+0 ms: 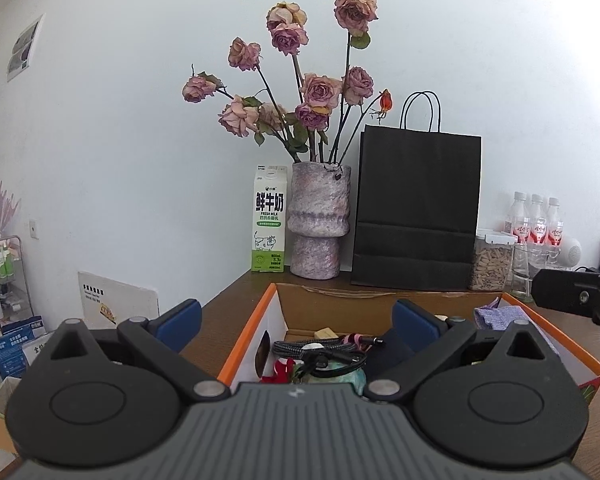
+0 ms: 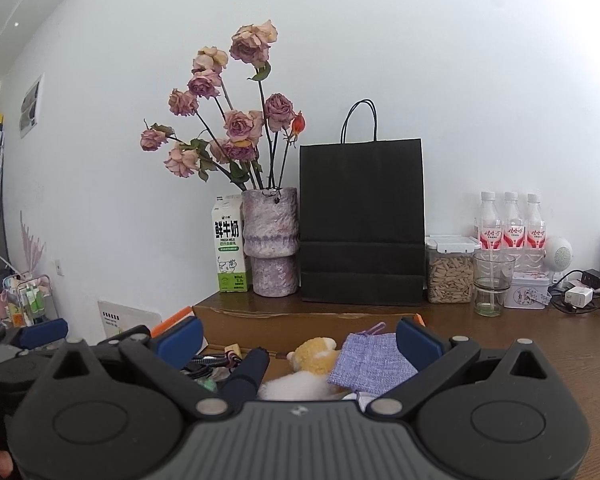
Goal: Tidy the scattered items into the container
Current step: 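Withdraw both grippers from the box toward the remaining white cap and orange item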
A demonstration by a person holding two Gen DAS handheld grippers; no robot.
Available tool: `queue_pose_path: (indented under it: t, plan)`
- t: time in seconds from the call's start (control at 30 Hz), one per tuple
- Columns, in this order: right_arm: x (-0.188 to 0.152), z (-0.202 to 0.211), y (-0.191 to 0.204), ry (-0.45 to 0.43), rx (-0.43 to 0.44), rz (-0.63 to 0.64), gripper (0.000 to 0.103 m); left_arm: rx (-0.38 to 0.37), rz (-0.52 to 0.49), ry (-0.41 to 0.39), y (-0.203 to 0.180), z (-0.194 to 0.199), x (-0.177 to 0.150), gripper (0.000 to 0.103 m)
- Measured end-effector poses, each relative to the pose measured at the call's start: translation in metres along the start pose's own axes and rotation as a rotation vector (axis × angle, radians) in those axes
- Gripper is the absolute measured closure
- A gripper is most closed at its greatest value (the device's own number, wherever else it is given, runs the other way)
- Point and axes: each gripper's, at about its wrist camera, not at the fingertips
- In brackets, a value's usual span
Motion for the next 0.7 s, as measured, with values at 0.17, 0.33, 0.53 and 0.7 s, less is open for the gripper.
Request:
queue_pose_path:
  t: [0.17,0.33,0.53,0.7]
  plan:
    - [-0.006,0.018,-0.001,0.024,-0.003,0.013,0.000,0.008,0.034,0.025,0.012,0.013,-0.003,0.000]
    - [-0.019,0.033,-0.002,0.068,-0.007,0.019,0.000,0.012,0.044,0.051,0.022,0.026,-0.008,0.000]
    - [-0.042,0.053,-0.002,0.114,-0.006,0.041,0.000,0.022,0.029,0.107,0.030,0.040,-0.023,0.000]
    - [-0.058,0.069,-0.008,0.150,-0.025,0.039,0.000,0.018,0.031,0.167,0.036,0.050,-0.035,0.000]
Point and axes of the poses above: each gripper's, at about its wrist camera, not at the fingertips, and z roughly against the way its jaws point, y to its left, x to its top, and after that the axes turned 4 degrees about y, right-handed
